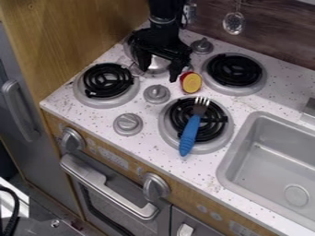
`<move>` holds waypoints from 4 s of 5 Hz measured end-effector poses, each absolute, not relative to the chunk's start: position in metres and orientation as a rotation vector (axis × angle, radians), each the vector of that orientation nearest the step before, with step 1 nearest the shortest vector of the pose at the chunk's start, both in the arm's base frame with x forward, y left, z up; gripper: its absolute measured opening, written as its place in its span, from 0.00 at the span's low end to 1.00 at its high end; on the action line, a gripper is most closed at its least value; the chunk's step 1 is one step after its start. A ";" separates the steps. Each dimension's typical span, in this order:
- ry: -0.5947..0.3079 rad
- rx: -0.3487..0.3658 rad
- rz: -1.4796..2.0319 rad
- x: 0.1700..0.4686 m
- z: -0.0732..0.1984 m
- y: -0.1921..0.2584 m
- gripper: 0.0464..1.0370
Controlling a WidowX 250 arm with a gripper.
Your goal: Move the blue fork to the left bottom stove
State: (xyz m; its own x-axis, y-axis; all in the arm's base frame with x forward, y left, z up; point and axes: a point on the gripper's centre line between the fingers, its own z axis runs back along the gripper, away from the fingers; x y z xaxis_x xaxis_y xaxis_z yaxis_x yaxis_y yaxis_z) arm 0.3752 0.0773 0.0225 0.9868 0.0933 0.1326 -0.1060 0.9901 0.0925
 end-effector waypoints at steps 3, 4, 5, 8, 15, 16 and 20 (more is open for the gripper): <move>-0.051 0.031 0.072 0.331 -0.002 0.018 0.96; -0.051 0.002 0.062 0.320 -0.010 -0.008 0.96; -0.031 -0.003 0.071 0.321 -0.026 -0.018 0.96; 0.038 0.015 0.085 0.333 -0.058 -0.020 0.71; 0.005 0.177 0.295 0.372 -0.026 0.170 0.35; 0.052 0.168 0.343 0.371 -0.036 0.186 0.35; 0.039 0.157 0.309 0.368 -0.020 0.185 0.96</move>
